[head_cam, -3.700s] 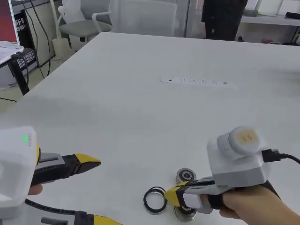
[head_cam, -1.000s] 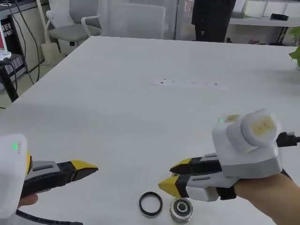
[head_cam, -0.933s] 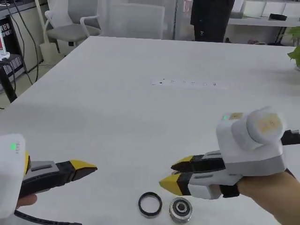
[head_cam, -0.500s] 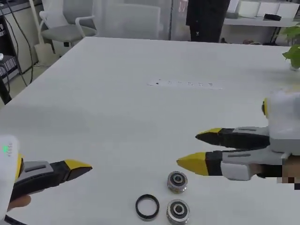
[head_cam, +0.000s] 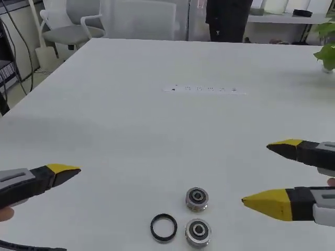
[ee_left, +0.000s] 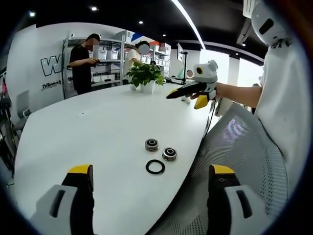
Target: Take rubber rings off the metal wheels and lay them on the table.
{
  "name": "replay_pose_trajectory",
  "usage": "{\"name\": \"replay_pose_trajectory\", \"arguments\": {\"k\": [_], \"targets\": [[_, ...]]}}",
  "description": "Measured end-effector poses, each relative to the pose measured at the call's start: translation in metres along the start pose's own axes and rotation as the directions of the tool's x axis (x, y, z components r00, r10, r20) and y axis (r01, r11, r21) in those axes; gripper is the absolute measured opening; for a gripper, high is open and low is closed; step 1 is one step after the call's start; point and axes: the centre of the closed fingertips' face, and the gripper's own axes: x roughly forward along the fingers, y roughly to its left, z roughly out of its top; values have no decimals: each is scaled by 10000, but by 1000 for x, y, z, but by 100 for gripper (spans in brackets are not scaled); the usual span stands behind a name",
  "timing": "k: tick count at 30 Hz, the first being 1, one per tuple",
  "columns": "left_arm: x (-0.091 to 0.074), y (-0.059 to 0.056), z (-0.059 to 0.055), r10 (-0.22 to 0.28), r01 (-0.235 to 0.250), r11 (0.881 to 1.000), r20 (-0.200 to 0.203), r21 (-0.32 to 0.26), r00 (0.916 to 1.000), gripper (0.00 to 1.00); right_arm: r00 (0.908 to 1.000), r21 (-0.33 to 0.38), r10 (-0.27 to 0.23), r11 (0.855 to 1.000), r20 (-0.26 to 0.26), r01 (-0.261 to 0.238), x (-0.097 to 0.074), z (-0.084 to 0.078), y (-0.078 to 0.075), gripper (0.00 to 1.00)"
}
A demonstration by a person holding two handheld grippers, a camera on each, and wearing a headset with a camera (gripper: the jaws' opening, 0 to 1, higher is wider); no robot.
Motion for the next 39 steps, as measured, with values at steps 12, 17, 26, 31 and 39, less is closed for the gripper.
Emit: {"name": "replay_pose_trajectory", "arguments": {"k": [12,17,26,31,39], "targets": [[-6,7,-10,407,-406,9980,13,-477,9992,99,9961,522,-764,9959,451,740,-19,-26,-5,99],[-7,10,-16,534,-541,9966,-129,-623,9985,99,9938,682,-1101,9917,121,1090,-24,-44,-9,99],[-7,11,-25,610,-634,9936,-287,-935,9977,99,9874,1071,-1346,9839,-833,1432,-29,-79,-10,99],[-7,11,-28,607,-644,9932,-404,-972,9973,99,9796,989,-1414,9827,-1427,1563,-29,-93,-8,99],[-7,10,-29,546,-594,9939,-534,-929,9971,99,9649,909,-1565,9797,-2107,1788,-32,-107,-8,99]]}}
